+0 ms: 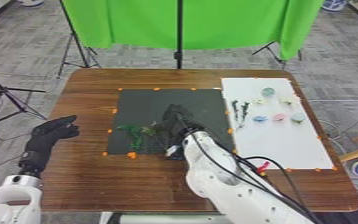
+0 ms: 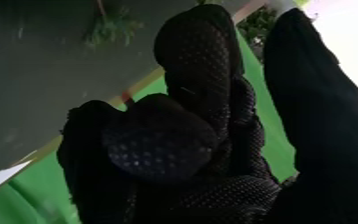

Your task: Arrange flowers

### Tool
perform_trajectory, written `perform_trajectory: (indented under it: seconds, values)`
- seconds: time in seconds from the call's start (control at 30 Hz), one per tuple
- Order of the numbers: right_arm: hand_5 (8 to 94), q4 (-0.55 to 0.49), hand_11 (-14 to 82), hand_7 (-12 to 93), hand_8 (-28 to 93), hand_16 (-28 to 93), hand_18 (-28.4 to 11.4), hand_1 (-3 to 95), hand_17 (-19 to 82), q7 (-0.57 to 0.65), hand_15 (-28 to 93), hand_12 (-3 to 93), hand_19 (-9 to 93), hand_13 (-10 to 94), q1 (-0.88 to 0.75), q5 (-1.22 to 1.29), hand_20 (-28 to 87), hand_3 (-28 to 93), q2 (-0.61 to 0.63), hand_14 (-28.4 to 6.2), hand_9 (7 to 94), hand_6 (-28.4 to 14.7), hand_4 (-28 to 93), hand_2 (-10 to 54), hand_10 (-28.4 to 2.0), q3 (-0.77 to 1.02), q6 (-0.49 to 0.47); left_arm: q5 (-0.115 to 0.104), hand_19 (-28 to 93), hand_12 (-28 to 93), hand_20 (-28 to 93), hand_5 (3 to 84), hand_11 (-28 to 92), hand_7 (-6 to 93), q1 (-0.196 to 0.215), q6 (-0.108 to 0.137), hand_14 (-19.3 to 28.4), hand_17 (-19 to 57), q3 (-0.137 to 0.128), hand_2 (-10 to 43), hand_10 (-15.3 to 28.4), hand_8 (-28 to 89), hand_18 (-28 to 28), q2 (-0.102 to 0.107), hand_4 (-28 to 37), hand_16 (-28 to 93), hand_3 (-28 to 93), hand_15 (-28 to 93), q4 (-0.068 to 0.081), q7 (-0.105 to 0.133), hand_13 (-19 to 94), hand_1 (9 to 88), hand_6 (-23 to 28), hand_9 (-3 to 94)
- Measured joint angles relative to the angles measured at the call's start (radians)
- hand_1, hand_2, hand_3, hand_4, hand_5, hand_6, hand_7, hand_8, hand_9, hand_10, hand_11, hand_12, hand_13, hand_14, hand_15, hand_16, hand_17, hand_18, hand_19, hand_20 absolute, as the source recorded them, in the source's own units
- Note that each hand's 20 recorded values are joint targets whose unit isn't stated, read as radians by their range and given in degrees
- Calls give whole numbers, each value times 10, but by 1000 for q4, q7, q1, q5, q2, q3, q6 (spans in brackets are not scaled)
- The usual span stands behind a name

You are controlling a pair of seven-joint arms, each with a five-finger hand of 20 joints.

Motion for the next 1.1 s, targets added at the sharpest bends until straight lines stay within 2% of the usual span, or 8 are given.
perform_trajectory:
  seconds: [0.17, 0.27, 0.33, 0.43, 0.57, 0.63, 0.77, 1.1]
  values:
    - [787, -71, 371, 238, 91, 257, -104, 418, 702, -1, 596, 268, 932, 937, 4, -34, 480, 607, 50, -18, 902, -38, -103, -95, -124, 30, 34, 0, 92, 123, 176, 476, 249, 160, 2, -1, 189, 74, -4, -12, 138, -73, 124, 0, -204, -22, 604, 289, -1, 0, 433, 357, 45, 502]
    - [776, -119, 375, 231, -53, 273, -110, 372, 696, 7, 590, 278, 932, 937, 19, -91, 497, 633, 100, -19, 896, -35, -109, -95, -124, 73, 43, 0, 93, 123, 176, 476, 249, 161, 6, -1, 189, 74, -9, -12, 138, -73, 124, 0, -205, -21, 604, 290, -1, 0, 433, 358, 45, 504]
    - [769, -128, 380, 200, -79, 278, -110, 351, 691, 19, 589, 280, 932, 937, 33, -125, 504, 623, 132, -20, 889, -41, -114, -95, -128, 123, 34, 0, 93, 124, 175, 476, 249, 162, 8, -1, 189, 74, -11, -11, 138, -73, 124, 0, -205, -21, 604, 290, -2, -1, 433, 358, 45, 504]
    - [757, -119, 383, 157, -77, 282, -113, 334, 690, 69, 588, 281, 932, 937, 60, -148, 508, 603, 176, -21, 886, -52, -117, -95, -129, 213, -45, 0, 93, 124, 175, 477, 249, 163, 10, -1, 189, 74, -12, -11, 137, -73, 124, 1, -205, -21, 603, 290, -2, -4, 434, 359, 45, 504]
    - [756, -43, 386, 148, -72, 281, -112, 326, 690, 155, 591, 280, 932, 937, 105, -138, 509, 593, 218, -21, 888, -54, -119, -95, -132, 323, -265, 0, 93, 125, 175, 478, 249, 161, 10, -1, 189, 74, -13, -12, 138, -74, 124, 1, -204, -21, 605, 289, -2, -6, 434, 358, 46, 506]
    - [757, 11, 387, 145, -72, 281, -112, 318, 691, 167, 593, 280, 932, 937, 120, -133, 510, 587, 230, -21, 888, -55, -121, -95, -133, 344, -315, 0, 93, 125, 175, 478, 249, 162, 11, -1, 189, 74, -13, -12, 138, -74, 124, 1, -205, -22, 605, 289, -2, -6, 434, 358, 46, 506]
    - [760, 79, 392, 144, -70, 279, -111, 312, 696, 175, 600, 280, 932, 937, 123, -126, 513, 582, 247, -21, 890, -56, -122, -95, -134, 341, -320, 0, 92, 125, 175, 478, 248, 162, 11, -1, 189, 74, -13, -12, 138, -74, 124, 1, -206, -21, 605, 289, -2, -6, 435, 358, 46, 507]
    - [771, 90, 403, 143, -70, 268, -111, 300, 706, 188, 621, 281, 932, 937, 108, -102, 523, 582, 234, -19, 899, -58, -122, -95, -134, 294, -363, 1, 92, 125, 175, 478, 248, 163, 6, -1, 189, 74, -8, -11, 138, -74, 124, 3, -207, -21, 605, 290, -1, -6, 436, 358, 45, 507]
